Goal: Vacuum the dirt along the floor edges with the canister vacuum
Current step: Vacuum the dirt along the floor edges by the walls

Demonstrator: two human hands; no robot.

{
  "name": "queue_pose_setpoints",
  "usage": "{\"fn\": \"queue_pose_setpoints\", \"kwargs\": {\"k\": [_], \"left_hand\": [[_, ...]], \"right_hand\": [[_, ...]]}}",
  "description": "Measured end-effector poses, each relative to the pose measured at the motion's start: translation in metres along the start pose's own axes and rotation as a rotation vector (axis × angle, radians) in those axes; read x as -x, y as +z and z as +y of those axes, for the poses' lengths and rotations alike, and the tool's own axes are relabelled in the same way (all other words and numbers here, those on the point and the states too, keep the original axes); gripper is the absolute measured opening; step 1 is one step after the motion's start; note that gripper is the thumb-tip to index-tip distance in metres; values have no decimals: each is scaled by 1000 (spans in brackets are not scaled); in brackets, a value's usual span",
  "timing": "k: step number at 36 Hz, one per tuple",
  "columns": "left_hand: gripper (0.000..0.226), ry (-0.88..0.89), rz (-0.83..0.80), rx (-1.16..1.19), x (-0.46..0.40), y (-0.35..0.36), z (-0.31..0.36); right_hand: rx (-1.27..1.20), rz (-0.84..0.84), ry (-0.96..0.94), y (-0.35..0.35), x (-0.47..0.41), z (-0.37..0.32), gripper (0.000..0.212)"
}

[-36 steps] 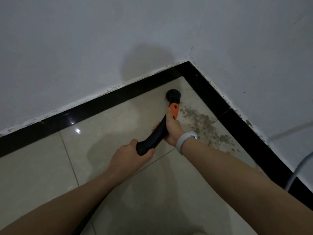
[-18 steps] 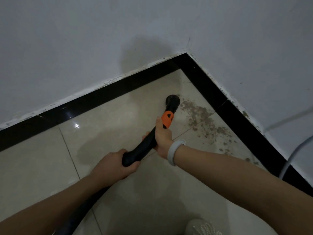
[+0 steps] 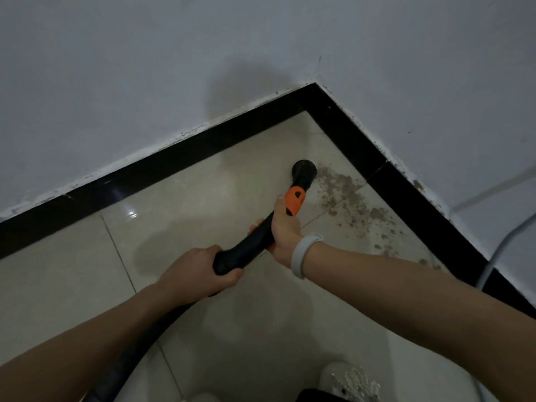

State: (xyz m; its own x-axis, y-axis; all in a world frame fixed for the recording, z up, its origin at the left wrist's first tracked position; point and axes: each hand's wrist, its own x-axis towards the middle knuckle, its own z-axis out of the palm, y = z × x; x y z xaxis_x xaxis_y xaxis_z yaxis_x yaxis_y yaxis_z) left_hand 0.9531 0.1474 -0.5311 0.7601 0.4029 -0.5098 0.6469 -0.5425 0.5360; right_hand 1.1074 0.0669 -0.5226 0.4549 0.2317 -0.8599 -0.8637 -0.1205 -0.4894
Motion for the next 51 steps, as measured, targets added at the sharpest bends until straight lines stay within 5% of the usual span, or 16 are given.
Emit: {"fn": "queue_pose_setpoints", "kwargs": {"k": [6, 11, 17, 22, 36, 47, 51], "left_hand": [[58, 13, -59, -53, 18, 3, -21], [30, 25, -82, -12, 17, 6, -23], [50, 1, -107, 11, 14, 4, -24], [33, 7, -105, 7, 11, 9, -18], [34, 68, -19, -24, -5, 16, 10], [46, 37, -11, 69, -8, 4, 4], [68, -13, -13, 72, -10, 7, 8]], "right_hand": [[8, -4, 15, -4, 7, 28, 38], [42, 22, -23, -2, 8, 30, 39], [37, -6, -12, -4, 8, 29, 35], [1, 8, -18, -1, 7, 28, 36], [-56, -56, -10, -8, -3, 21, 40], [-98, 26, -104, 5, -23, -16, 28], [-18, 95, -161, 15, -28, -9, 27]]}}
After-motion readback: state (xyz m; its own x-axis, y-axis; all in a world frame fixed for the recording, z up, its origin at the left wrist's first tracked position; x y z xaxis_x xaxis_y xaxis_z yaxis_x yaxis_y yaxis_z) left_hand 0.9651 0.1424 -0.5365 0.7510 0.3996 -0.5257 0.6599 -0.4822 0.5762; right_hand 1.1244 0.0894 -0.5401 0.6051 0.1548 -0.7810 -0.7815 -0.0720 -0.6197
